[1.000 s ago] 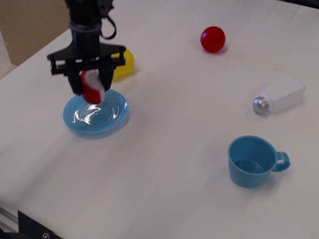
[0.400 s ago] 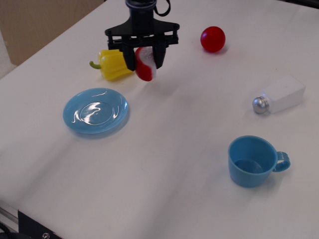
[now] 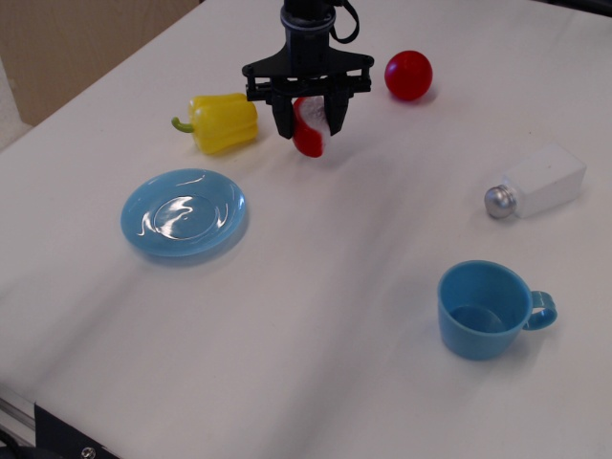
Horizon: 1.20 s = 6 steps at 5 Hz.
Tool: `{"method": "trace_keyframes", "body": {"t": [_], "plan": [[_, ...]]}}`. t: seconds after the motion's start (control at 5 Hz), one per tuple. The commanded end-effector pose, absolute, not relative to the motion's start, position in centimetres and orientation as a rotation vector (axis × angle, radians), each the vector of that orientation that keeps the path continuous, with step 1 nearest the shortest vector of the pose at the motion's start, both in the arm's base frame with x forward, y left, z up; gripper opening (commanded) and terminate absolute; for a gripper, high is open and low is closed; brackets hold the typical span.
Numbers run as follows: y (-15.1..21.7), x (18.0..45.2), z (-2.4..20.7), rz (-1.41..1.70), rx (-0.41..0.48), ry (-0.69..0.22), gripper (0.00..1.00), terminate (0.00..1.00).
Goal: Take sushi off plate
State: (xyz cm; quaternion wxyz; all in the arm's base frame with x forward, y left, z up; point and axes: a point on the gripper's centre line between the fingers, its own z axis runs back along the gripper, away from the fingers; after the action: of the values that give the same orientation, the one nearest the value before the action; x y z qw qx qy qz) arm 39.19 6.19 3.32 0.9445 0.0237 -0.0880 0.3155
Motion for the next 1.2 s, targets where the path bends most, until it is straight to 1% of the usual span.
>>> {"method": "trace_keyframes", "body": {"t": [0.0, 0.2, 0.4, 0.6, 0.8, 1.0], "plan": [[5.9, 40.1, 5.1, 0.666, 0.037, -0.261, 1.0, 0.0], [6.1, 40.0, 5.6, 0.673, 0.028, -0.263, 1.0, 0.0], [6.4, 39.7, 6.8, 0.664, 0.01, -0.263, 1.0, 0.0], [6.8, 39.2, 9.0, 0.675, -0.022, -0.309, 1.0, 0.0], [6.4, 38.2, 10.7, 0.681, 0.059, -0.342, 1.0, 0.0], [6.4, 38.2, 10.7, 0.681, 0.059, -0.342, 1.0, 0.0]]}}
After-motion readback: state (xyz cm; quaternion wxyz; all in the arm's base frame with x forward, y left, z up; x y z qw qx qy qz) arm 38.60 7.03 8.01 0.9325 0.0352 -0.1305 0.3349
